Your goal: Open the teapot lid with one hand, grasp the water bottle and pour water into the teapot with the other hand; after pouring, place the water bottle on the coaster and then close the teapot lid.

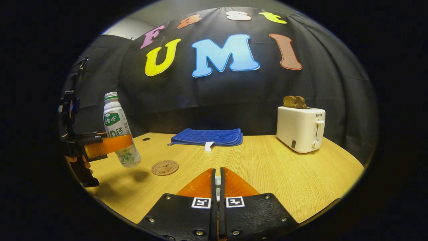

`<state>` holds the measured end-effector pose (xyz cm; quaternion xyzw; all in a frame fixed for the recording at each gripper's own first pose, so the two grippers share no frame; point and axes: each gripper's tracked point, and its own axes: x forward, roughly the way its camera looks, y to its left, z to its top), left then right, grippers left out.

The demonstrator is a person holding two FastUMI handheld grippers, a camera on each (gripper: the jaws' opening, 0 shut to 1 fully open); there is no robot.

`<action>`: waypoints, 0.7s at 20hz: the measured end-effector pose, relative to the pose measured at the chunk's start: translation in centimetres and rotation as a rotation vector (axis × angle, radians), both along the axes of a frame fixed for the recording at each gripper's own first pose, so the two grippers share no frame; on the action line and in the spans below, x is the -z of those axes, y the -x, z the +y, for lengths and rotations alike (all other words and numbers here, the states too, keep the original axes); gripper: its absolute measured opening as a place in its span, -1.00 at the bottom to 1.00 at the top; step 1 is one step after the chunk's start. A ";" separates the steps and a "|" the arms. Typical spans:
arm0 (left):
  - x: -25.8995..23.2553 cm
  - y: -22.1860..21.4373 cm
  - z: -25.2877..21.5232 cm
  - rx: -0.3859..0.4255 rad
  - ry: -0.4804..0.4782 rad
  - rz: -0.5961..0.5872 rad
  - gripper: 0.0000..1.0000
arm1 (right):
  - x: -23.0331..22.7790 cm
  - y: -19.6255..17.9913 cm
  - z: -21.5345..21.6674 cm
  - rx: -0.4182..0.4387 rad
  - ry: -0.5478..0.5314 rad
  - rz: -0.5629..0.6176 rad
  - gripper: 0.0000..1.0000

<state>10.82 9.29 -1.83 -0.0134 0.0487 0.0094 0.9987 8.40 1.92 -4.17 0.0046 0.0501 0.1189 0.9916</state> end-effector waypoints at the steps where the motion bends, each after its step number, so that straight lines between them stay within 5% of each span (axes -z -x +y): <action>1: 0.1 -0.1 0.0 0.002 0.003 0.002 0.65 | 0.1 0.0 0.0 0.001 0.003 0.002 -0.96; 8: 0.2 -1.8 -0.1 0.011 0.006 0.019 0.80 | -0.1 0.2 0.0 -0.005 -0.008 0.006 -0.79; 9: 0.3 -2.1 0.0 0.013 0.008 0.021 0.80 | -0.2 0.3 0.0 -0.003 -0.015 0.004 -0.48; 14: 0.8 -3.7 -0.4 0.017 0.002 0.037 0.80 | -1.5 0.8 -0.8 0.009 -0.054 -0.032 -0.12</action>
